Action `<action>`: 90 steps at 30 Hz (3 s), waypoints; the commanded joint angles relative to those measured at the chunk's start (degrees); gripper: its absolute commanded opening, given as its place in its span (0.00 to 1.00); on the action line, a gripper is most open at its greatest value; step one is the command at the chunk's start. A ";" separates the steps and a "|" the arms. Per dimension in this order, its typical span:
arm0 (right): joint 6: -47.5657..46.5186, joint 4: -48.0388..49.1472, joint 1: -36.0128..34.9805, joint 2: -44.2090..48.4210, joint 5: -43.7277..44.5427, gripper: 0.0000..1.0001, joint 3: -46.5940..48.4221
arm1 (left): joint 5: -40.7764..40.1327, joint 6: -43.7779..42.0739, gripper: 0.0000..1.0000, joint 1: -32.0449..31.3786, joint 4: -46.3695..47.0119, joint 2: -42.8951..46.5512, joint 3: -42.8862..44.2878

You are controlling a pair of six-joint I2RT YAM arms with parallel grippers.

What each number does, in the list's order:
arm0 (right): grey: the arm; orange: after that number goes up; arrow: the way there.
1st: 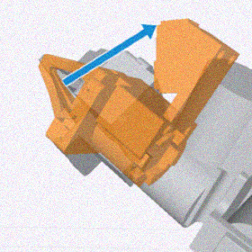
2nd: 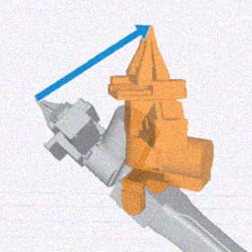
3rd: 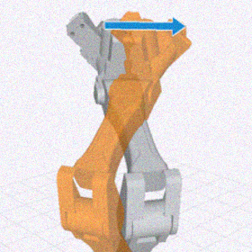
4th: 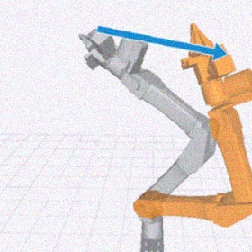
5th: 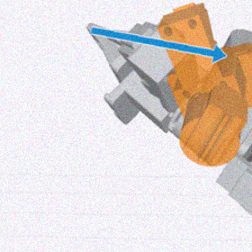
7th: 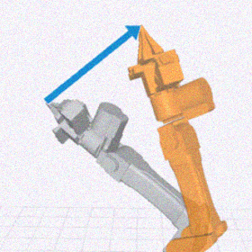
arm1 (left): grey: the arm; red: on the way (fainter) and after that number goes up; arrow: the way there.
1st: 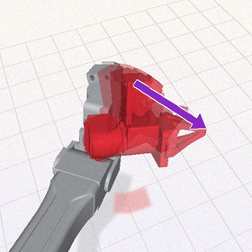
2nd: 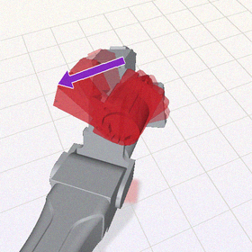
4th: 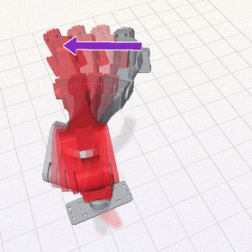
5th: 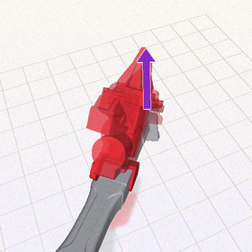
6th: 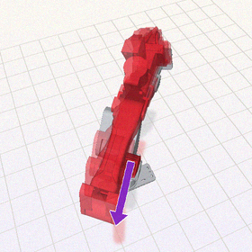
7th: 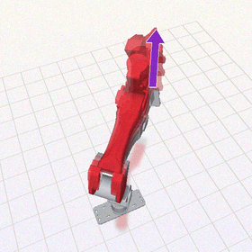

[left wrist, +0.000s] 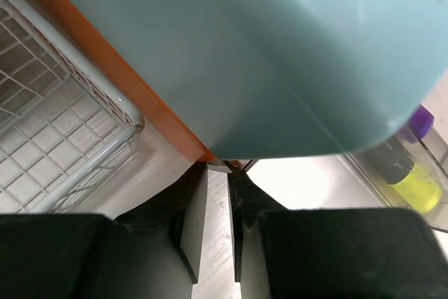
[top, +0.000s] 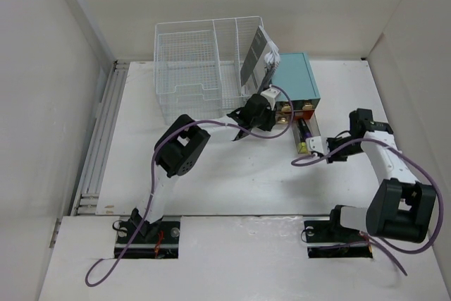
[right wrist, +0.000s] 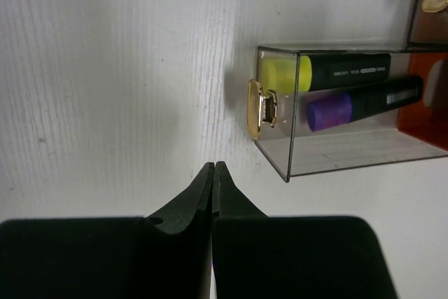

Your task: Organize the desk

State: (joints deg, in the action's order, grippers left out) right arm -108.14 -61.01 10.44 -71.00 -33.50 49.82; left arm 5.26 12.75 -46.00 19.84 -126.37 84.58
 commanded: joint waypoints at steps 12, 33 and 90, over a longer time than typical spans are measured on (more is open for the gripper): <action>9.69 18.37 -7.27 -5.73 6.51 0.00 -3.59 | -1.92 2.45 0.16 1.52 5.65 -2.31 5.78; 34.39 49.14 -19.40 -11.43 28.57 0.00 -5.36 | 3.35 7.29 0.17 1.53 13.74 0.95 0.68; 46.26 27.97 -16.08 -3.19 19.01 0.00 4.41 | 11.71 5.53 0.23 1.00 14.79 11.48 -7.49</action>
State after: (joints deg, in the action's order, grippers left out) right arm -62.39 -28.93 -8.25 -78.83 -6.83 52.10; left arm 14.68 19.40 -43.53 28.99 -121.34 78.04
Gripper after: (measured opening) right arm 0.009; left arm 0.231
